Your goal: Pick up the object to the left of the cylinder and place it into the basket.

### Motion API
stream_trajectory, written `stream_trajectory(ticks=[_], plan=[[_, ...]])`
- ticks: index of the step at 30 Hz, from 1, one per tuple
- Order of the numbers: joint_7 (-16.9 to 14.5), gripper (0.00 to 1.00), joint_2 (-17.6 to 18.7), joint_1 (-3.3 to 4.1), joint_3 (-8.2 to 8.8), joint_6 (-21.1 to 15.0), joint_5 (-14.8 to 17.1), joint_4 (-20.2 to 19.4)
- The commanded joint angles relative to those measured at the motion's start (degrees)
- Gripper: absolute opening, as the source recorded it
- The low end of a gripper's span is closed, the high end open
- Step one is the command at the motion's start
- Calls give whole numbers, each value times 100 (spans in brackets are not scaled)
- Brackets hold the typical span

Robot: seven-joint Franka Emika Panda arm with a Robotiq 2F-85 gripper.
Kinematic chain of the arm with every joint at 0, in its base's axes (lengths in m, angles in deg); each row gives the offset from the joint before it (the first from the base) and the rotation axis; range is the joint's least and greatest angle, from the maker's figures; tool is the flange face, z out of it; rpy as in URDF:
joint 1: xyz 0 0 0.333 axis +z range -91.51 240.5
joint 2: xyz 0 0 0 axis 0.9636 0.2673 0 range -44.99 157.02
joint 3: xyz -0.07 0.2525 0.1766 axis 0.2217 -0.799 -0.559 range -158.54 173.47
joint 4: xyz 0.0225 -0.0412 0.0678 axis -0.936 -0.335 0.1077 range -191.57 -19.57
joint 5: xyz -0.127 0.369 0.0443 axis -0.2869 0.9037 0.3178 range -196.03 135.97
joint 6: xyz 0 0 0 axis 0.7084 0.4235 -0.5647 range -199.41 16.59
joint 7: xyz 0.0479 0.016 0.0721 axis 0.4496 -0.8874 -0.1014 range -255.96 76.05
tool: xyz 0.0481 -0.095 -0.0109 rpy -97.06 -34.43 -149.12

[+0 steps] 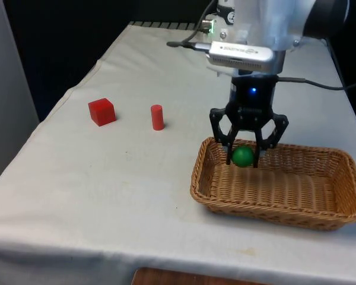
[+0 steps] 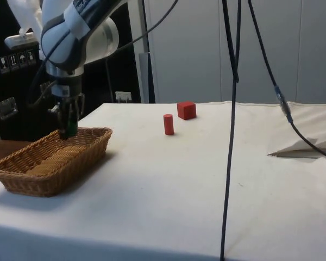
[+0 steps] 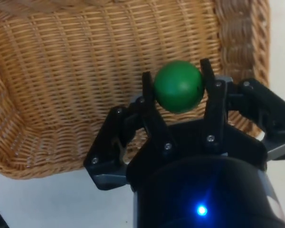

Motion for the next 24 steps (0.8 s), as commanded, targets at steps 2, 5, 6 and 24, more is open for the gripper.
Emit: stream_trajectory(ticks=[2,5,6,24], plan=[[80,0,80,23,-29,11,0,86],[92,0,115,29,-52,-6,0,126],[160,0,195,46,-63,6,0,212],[241,0,556,57,-155,-138,103,407]])
